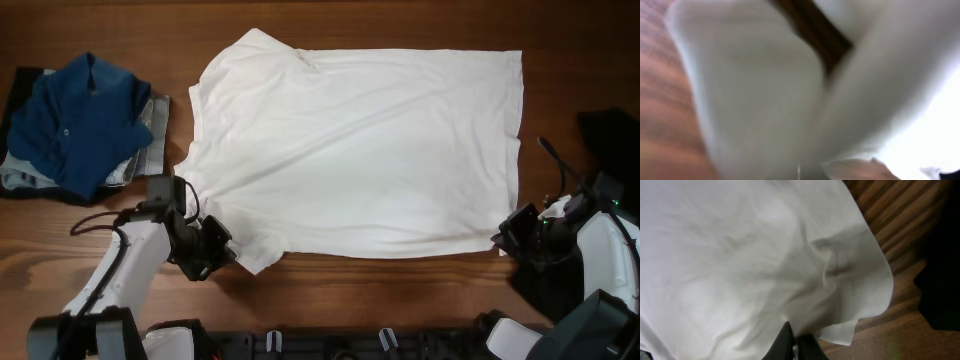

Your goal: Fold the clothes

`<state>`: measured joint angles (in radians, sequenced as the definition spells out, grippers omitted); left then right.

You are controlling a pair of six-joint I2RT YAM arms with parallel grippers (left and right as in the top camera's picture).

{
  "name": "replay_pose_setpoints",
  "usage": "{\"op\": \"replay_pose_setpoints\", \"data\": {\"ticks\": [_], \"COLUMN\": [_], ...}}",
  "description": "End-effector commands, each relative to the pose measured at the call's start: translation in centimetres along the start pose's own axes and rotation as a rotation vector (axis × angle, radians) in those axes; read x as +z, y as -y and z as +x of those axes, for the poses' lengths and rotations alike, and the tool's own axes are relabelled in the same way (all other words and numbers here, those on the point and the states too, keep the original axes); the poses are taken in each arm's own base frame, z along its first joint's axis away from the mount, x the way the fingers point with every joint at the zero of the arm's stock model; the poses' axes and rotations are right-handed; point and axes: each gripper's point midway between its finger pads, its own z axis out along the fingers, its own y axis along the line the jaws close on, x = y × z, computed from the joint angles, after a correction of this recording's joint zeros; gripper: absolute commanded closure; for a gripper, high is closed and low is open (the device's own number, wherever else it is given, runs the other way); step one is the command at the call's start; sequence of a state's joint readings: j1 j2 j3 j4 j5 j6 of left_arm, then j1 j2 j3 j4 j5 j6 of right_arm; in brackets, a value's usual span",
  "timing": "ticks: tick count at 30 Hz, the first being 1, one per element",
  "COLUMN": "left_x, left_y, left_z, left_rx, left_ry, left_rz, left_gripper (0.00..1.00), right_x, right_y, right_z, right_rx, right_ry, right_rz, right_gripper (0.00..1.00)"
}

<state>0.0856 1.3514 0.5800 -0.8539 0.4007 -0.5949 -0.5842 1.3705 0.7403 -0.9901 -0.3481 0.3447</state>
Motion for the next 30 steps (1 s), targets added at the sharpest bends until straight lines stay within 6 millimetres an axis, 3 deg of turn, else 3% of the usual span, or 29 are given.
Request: {"op": "replay_pose_setpoints", "data": {"ticks": [1, 6, 9, 16, 19, 22, 25, 30], "left_x": [-4.1, -8.1, -8.9, -7.8, -5.9, -4.0, -3.8, -3.5], "left_y": [1.6, 4.2, 5.4, 7.7, 8.6, 6.5, 4.2, 5.1], "left_z": [-1.2, -2.4, -3.3, -5.0, -4.4, -3.0, -3.2, -1.9], "left_rx": [0.108, 0.180, 0.210, 0.272, 0.326, 0.318, 0.291, 0.375], "left_ry": [0.109, 0.254, 0.319, 0.348, 0.298, 0.209, 0.212, 0.142], "left_rz": [-0.013, 0.061, 0.109, 0.130, 0.105, -0.015, -0.135, -0.078], "left_gripper": [0.96, 0.96, 0.96, 0.96, 0.96, 0.75, 0.58, 0.50], "right_x": [-1.7, -2.2, -2.2, -2.2, -2.2, -2.3, -2.3, -2.3], "right_y": [-1.2, -1.6, -1.6, -1.7, -1.7, -1.8, -1.9, -1.8], "right_z": [-1.2, -1.7, -1.7, -1.9, -1.9, -2.3, -2.5, -2.4], "right_rx": [-0.048, -0.055, -0.055, -0.055, -0.057, -0.061, -0.062, -0.062], "right_ry": [0.048, 0.064, 0.066, 0.071, 0.075, 0.087, 0.098, 0.093], "right_rz": [-0.029, -0.035, -0.036, -0.037, -0.039, -0.042, -0.042, -0.041], "right_gripper": [0.96, 0.96, 0.96, 0.96, 0.96, 0.96, 0.96, 0.95]}}
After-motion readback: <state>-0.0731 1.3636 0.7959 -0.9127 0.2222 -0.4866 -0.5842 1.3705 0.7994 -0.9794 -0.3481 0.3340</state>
